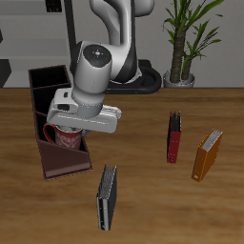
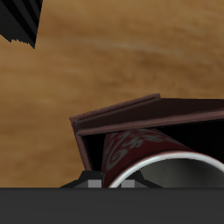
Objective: Place the red mug into the right desk caddy's left compartment
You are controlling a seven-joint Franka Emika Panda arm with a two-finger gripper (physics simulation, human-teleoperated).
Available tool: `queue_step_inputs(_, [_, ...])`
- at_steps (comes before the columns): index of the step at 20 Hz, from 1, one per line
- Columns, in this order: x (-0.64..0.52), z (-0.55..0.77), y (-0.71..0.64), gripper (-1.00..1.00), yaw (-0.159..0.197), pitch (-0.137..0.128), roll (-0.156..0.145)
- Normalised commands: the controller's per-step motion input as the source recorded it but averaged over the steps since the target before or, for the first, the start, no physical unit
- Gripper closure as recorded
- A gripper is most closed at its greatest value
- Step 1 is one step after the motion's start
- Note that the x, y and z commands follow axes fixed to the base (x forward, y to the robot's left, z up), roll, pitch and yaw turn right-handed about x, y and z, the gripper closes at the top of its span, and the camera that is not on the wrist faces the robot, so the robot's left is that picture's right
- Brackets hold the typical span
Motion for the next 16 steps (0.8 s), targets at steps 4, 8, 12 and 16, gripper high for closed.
queue_step_inputs(4, [0.03, 0.01, 0.04, -1.00, -0.012, 0.037, 0.008])
queue_step_inputs(8, [-0.02, 0.13, 0.10, -1.00, 0.000, -0.012, 0.008])
queue_step_inputs(12, [-0.04, 0.19, 0.06, -1.00, -0.016, -0.016, -0.004])
queue_step_inputs(16, [-0.10, 0.22, 0.13, -1.00, -0.003, -0.022, 0.017])
